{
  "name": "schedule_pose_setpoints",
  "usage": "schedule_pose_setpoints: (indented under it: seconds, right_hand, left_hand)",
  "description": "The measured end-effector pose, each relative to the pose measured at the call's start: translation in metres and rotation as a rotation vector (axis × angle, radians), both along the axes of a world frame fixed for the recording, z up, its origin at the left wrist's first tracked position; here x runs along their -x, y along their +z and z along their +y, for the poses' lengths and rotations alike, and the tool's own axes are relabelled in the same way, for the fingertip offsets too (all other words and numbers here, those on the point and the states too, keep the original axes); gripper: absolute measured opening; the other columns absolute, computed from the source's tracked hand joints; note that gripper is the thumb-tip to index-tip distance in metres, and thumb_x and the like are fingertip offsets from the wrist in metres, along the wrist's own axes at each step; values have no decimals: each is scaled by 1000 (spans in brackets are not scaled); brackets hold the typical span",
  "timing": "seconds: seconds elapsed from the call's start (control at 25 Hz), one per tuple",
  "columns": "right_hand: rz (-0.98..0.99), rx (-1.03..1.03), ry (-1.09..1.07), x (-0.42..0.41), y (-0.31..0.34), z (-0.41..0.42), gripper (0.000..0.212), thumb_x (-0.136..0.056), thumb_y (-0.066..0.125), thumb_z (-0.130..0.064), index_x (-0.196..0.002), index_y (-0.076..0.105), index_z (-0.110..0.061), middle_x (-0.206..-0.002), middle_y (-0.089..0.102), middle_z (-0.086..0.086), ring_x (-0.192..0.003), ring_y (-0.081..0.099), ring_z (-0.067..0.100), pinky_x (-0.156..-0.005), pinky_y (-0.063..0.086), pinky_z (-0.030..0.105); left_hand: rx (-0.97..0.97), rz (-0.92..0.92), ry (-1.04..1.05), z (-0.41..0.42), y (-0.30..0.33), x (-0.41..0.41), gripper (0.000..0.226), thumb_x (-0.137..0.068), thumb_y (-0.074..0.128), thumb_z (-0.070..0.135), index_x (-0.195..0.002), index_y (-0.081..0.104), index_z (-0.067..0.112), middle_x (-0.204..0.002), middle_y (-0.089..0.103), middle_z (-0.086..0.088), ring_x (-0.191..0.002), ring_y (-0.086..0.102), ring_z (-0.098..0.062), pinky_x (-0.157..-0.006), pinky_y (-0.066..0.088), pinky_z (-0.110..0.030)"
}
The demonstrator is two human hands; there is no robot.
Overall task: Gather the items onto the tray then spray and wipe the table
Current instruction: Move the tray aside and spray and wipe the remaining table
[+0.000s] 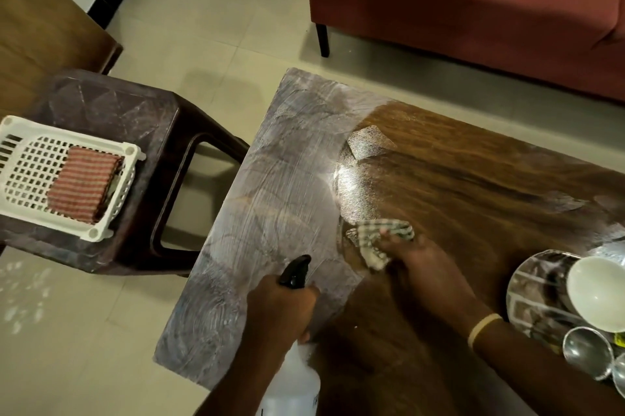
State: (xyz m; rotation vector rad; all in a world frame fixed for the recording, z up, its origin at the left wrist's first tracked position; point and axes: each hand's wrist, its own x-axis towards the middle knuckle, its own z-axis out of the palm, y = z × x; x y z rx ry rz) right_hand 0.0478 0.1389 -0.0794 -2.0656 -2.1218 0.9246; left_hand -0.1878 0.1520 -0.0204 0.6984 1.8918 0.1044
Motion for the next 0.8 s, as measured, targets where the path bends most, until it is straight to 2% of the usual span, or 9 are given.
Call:
schedule_pose_setpoints:
  seconds: [0.24,0.32,0.4,0.44,0.48,0.52,0.56,0.68,0.8]
  right_hand:
    - [-62,-86,-173,18,-16,20,49,-90,63,-16,-136,55,-30,-147,48,-6,-116,55,30,-93,51,43]
    - [-64,-80,-201,18,-17,17,48,-92,62,-17,-137,54,-31,-148,47,-7,-113,55,31,-92,50,43]
    - [-71,-94,-199,17,-18,16,48,-92,62,-16,-137,53,-31,-148,47,-7,-112,55,33,-93,50,44]
    - [-68,-96,-200,17,-18,18,48,-92,61,-16,-138,53,-31,-148,47,-6,-112,55,33,-93,50,44]
    - [-67,-88,-200,17,-19,19,48,-92,61,-16,-138,53,-31,-148,47,-7,-111,55,33,-93,51,44]
    - [-68,-83,-196,17,-20,19,49,-92,61,-16,-138,53,-31,-148,46,-7,-110,55,32,-92,51,44]
    - [-67,-87,-190,17,-21,18,49,-92,61,-16,-138,53,-31,-148,46,-7,-109,55,32,-91,52,44]
    - [-50,-103,-189,16,-24,16,49,-92,62,-16,-138,53,-30,-147,48,-7,-106,56,30,-88,53,44]
    - [-86,-90,-219,17,-25,15,48,-92,61,-18,-138,52,-30,-146,50,-3,-110,55,30,-89,53,44]
  left_hand:
    - [30,-83,-15,-17,6,6,24,-89,71,28,-109,64,17,-84,67,-11,-52,63,-17,-41,49,-22]
    - [-53,2,-55,-24,9,7,14,-89,71,28,-92,63,17,-77,67,-8,-55,65,-17,-48,58,-31]
    - [-204,71,-92,-32,12,9,19,-88,71,29,-76,60,20,-66,66,-7,-55,67,-20,-55,61,-42]
    - [-288,89,-98,-34,12,8,21,-88,72,28,-72,61,19,-61,65,-7,-53,66,-18,-55,61,-41]
    - [-358,111,-107,-37,13,8,23,-87,73,26,-69,61,19,-57,62,-6,-50,62,-14,-52,58,-32]
    - [-413,134,-123,-39,13,7,26,-86,74,26,-65,60,19,-54,60,-5,-48,59,-15,-47,51,-20]
    - [-451,152,-141,-40,13,5,28,-85,75,26,-62,59,18,-51,57,-5,-48,56,-16,-44,44,-17]
    - [-473,169,-149,-43,10,2,32,-83,76,27,-59,58,18,-46,52,-2,-42,51,-15,-42,40,-19]
    - [-374,150,-81,-45,8,3,36,-83,76,20,-55,54,16,-45,48,0,-37,46,-12,-43,42,-27]
